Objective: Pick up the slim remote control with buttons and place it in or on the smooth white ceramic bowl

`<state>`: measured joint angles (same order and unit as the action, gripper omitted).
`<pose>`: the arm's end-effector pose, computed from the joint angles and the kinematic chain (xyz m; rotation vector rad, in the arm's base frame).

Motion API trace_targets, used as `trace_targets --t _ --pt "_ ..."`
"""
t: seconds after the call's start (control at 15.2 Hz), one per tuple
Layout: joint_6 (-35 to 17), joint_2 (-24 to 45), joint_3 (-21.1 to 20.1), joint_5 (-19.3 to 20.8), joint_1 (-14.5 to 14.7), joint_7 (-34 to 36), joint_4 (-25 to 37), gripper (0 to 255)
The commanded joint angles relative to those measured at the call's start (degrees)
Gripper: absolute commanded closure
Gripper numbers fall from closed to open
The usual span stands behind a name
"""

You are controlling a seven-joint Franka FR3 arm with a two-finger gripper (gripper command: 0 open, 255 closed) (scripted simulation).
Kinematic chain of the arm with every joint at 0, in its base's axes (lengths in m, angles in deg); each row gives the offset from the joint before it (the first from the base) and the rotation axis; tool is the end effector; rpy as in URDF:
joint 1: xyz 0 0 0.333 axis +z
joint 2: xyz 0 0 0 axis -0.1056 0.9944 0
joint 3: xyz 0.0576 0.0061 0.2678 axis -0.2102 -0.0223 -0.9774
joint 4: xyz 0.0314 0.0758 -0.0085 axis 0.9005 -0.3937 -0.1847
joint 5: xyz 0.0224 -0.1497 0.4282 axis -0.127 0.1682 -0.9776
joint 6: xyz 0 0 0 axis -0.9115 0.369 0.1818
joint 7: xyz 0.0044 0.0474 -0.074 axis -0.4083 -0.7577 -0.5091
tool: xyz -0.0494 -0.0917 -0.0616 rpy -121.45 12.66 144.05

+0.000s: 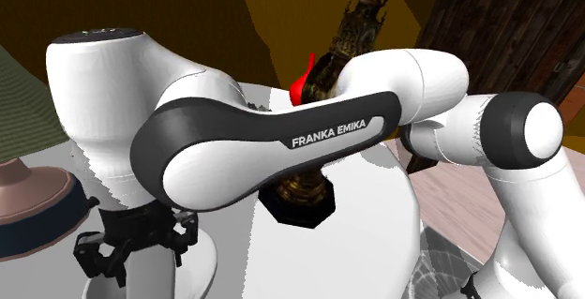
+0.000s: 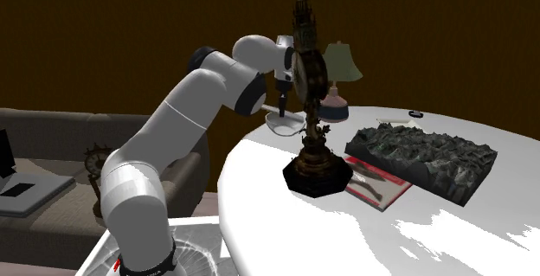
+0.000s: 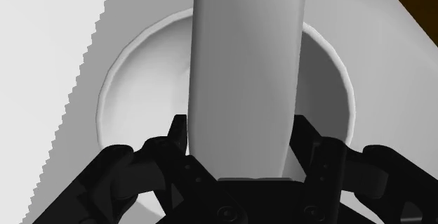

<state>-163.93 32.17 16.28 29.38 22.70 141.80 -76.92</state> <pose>0.4072 0.6541 0.3716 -3.1139 0.2785 0.0483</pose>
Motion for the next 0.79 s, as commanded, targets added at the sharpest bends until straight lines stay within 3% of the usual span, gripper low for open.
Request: trace_targets --t 0.0,0.66,0.73 --pt "-1.67 0.23 0.30 0.30 -0.65 0.30 -1.71 255" --pt "-2.86 0.43 0.44 0.47 -0.90 0.49 -2.83 255" --pt "-2.72 0.57 0.48 0.50 -0.75 0.48 -2.53 0"
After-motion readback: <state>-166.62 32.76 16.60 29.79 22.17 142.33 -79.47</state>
